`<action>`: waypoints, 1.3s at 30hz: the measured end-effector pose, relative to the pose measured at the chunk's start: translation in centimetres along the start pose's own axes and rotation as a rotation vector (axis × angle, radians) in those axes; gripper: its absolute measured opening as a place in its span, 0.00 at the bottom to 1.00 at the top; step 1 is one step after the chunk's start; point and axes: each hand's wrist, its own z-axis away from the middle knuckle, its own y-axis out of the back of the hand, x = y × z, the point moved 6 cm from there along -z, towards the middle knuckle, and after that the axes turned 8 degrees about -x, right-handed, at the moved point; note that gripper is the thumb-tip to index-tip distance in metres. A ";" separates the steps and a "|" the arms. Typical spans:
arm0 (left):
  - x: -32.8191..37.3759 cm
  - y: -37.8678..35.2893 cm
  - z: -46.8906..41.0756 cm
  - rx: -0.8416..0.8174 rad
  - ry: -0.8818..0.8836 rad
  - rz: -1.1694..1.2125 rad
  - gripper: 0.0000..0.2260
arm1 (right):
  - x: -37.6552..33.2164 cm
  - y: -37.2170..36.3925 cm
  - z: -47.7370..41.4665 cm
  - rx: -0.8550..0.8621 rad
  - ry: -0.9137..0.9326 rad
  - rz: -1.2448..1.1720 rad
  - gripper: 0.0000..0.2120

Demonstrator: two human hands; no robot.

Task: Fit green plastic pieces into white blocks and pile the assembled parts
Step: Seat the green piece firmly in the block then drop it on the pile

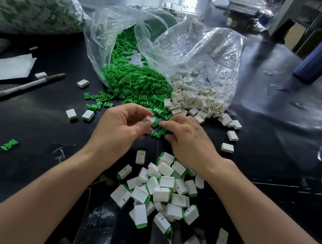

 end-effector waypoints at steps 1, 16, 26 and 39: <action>0.0 -0.2 0.1 -0.018 0.018 0.031 0.09 | 0.2 0.2 0.1 0.016 -0.015 -0.024 0.13; 0.7 -1.0 1.0 -0.101 0.084 0.179 0.07 | 1.0 2.4 1.3 0.128 -0.055 -1.009 0.08; 0.5 -1.1 1.2 -0.117 0.114 0.180 0.03 | 0.2 2.6 1.6 0.101 0.005 -1.181 0.09; 0.1 -1.1 1.2 -0.139 0.139 0.114 0.03 | -0.7 2.3 1.7 0.075 0.034 -1.103 0.10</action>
